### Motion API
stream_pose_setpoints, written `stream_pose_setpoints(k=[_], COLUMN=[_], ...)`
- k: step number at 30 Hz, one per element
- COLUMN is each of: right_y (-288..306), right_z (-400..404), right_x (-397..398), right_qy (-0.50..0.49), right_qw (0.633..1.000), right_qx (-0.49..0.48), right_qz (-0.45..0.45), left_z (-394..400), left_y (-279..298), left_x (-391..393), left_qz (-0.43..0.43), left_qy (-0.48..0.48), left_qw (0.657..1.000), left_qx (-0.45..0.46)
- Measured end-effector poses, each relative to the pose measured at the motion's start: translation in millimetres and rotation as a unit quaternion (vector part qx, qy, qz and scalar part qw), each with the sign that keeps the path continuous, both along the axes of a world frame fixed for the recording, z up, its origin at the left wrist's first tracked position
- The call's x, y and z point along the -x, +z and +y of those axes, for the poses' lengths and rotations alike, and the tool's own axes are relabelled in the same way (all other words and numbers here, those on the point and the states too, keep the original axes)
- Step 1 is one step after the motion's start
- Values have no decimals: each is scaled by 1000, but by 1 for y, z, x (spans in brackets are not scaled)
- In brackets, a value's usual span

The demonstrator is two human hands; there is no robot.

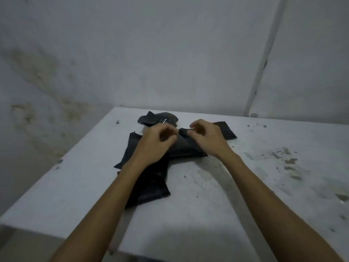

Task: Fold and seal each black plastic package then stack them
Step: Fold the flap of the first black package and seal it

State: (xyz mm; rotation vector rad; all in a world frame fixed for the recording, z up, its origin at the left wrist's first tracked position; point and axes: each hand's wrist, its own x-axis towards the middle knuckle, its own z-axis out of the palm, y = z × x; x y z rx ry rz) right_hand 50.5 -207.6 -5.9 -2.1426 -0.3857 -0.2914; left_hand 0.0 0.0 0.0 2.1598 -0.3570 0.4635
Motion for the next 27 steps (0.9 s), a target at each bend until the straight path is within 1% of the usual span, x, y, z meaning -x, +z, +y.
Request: stream_pose_setpoints(k=[1, 3, 8, 10, 12, 14, 15, 19, 23, 27], right_y=[-1, -4, -18, -27, -37, -46, -51, -63, -66, -64], right_z=[1, 2, 14, 20, 25, 29, 31, 41, 57, 71], right_x=[9, 23, 38, 36, 31, 25, 23, 10, -8, -33], right_qy=[17, 46, 107, 112, 101, 82, 76, 63, 67, 72], right_qw=[1000, 999, 981, 977, 976, 978, 981, 989, 992, 993], right_qx=[-3, 22, 160, 183, 196, 192, 180, 136, 104, 92], right_qz=[5, 11, 26, 11, 2, 0, -5, -21, -24, -19], left_z=[4, 12, 15, 10, 10, 16, 20, 35, 52, 67], left_y=[-5, -15, -44, -59, -73, -84, -89, -98, -97, -96], left_x=[12, 32, 71, 81, 82, 77, 73, 50, 22, -7], left_qz=[-7, -15, 23, 30, 34, 34, 30, 8, 10, 17], left_qy=[5, 26, 95, 104, 102, 108, 113, 131, 150, 169], left_qw=[1000, 999, 992, 986, 972, 961, 959, 955, 949, 943], left_qx=[-6, -23, -75, -129, -207, -252, -259, -265, -278, -285])
